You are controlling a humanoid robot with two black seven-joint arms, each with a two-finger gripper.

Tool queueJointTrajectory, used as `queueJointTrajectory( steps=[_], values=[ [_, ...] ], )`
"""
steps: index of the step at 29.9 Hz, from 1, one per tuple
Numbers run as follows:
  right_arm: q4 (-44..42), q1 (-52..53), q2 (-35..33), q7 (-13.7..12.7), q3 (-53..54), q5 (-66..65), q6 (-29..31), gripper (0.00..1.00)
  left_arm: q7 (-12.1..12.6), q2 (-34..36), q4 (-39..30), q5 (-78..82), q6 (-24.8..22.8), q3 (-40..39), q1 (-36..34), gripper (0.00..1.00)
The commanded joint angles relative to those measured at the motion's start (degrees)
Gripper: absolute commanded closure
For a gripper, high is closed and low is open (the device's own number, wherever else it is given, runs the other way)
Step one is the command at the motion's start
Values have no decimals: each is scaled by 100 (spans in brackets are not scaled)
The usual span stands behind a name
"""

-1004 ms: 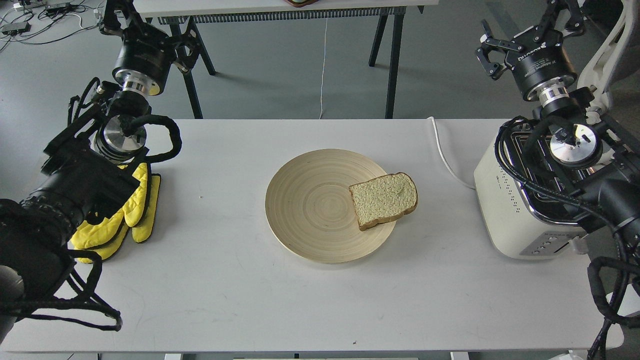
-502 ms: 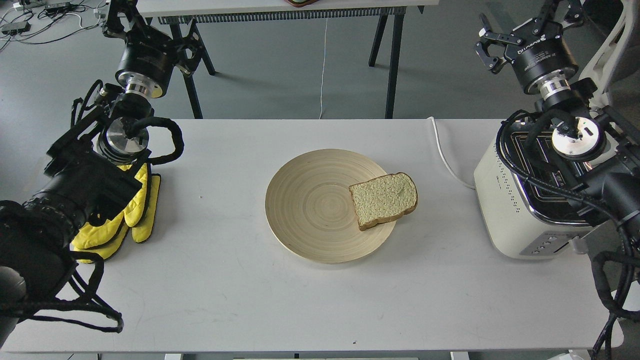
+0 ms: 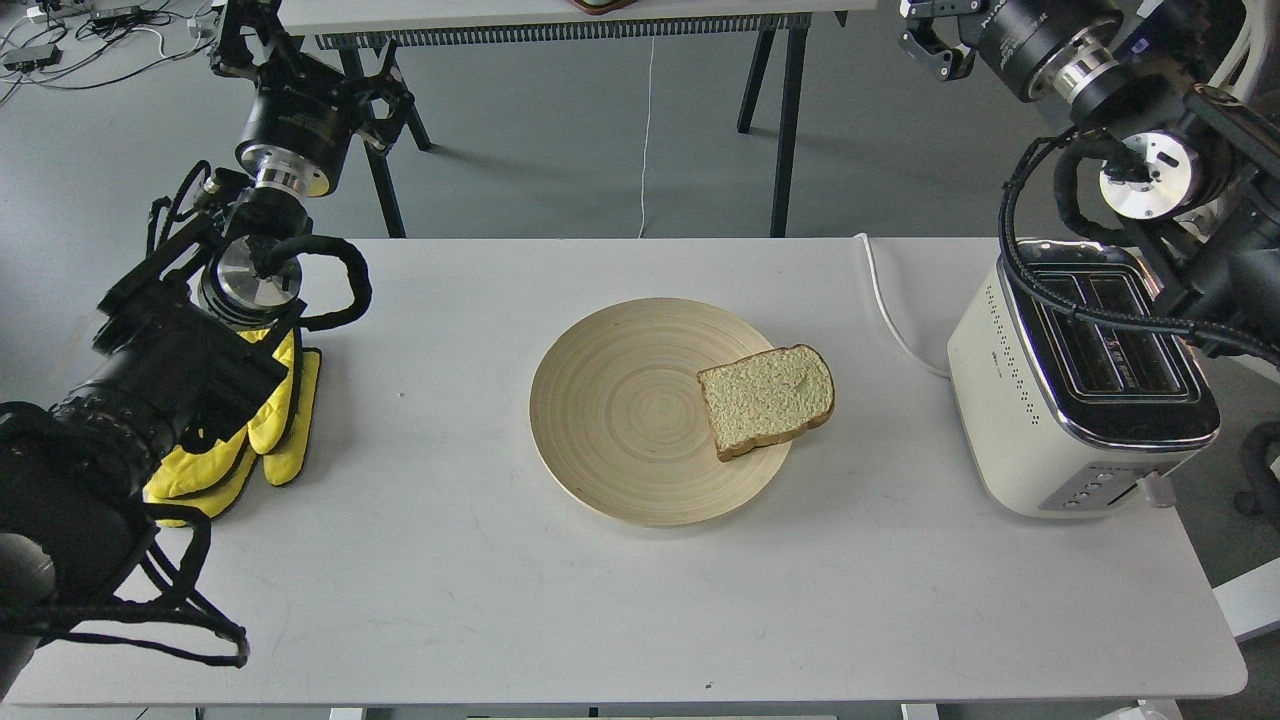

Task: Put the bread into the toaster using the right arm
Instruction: 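Raise the right gripper up off the toaster and swing it toward the plate, then lower the right gripper to the bread slice edge and close on it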

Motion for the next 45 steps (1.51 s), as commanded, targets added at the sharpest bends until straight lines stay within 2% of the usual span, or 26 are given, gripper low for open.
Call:
queueJointTrajectory(
  steps=[1, 7, 14, 20, 24, 29, 35, 37, 41, 45],
  values=[
    [340, 49, -7, -208, -329, -571, -547, 1, -6, 0, 2, 1, 0, 0, 9, 0],
    [604, 400, -24, -279, -1277, -1255, -785, 1, 2, 0, 2, 1, 0, 0, 9, 0],
    [983, 682, 11, -253, -2658, -3039, -1505, 1, 2, 0, 2, 1, 0, 0, 0, 0],
    [965, 296, 151, -218, -3072, -3594, -2103, 1, -6, 0, 2, 1, 0, 0, 9, 0],
    [982, -107, 178, -200, -3186, -3682, -2165, 1, -6, 0, 2, 1, 0, 0, 9, 0],
    [974, -767, 336, -217, -3204, -4112, -2490, 6, -6, -9, 2, 1, 0, 0, 9, 0],
    [1140, -1005, 231, -270, -3213, -4210, -2614, 9, -15, -9, 2, 1, 0, 0, 9, 0],
    [1255, -1014, 126, -314, -3248, -4210, -2605, 9, -6, -9, 2, 1, 0, 0, 9, 0],
    [1396, -1014, 64, -621, -3485, -4210, -2596, 9, -6, -9, 2, 1, 0, 0, 9, 0],
    [1378, -1014, 11, -666, -3608, -4227, -2596, 9, -15, -9, -7, 1, 0, 0, 9, 0]
  ],
)
